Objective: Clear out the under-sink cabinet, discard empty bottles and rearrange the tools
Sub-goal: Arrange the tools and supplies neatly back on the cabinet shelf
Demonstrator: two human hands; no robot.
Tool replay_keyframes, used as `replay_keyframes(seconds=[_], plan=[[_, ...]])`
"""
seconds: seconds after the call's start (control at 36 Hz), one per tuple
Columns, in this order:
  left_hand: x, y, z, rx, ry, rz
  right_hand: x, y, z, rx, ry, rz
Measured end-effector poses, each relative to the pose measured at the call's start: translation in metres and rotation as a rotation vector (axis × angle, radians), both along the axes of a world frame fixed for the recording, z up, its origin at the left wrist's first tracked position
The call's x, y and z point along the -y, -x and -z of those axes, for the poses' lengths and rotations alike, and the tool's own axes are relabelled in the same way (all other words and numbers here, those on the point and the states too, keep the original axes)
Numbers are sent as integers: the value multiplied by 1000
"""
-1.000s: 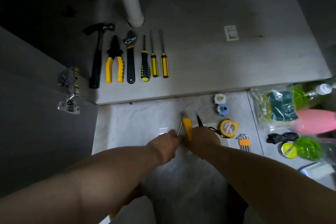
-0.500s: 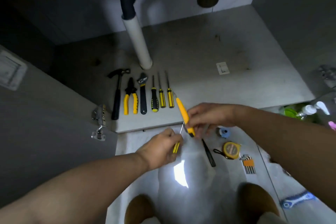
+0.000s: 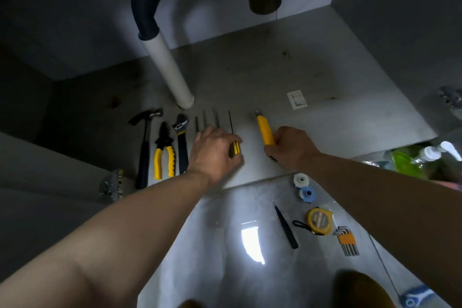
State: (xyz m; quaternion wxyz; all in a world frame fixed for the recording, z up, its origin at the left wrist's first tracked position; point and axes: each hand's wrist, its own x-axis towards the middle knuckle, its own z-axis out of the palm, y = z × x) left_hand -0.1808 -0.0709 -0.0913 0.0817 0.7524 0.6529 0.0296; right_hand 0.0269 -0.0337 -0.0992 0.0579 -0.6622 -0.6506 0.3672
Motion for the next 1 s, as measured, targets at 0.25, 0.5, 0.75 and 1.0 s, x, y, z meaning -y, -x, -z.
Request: replay_keyframes(seconds=[0.25, 0.5, 0.75, 1.0], plan=[[-11, 2, 13, -109, -18, 29, 6, 15, 10, 16, -75, 52], [2, 3, 19, -90, -51, 15, 11, 36, 20, 5, -137, 82], [6, 2, 17, -72, -54, -22, 6, 62, 21, 32, -201, 91], [8, -1, 12, -22, -59, -49, 5, 58, 22, 45, -195, 87]])
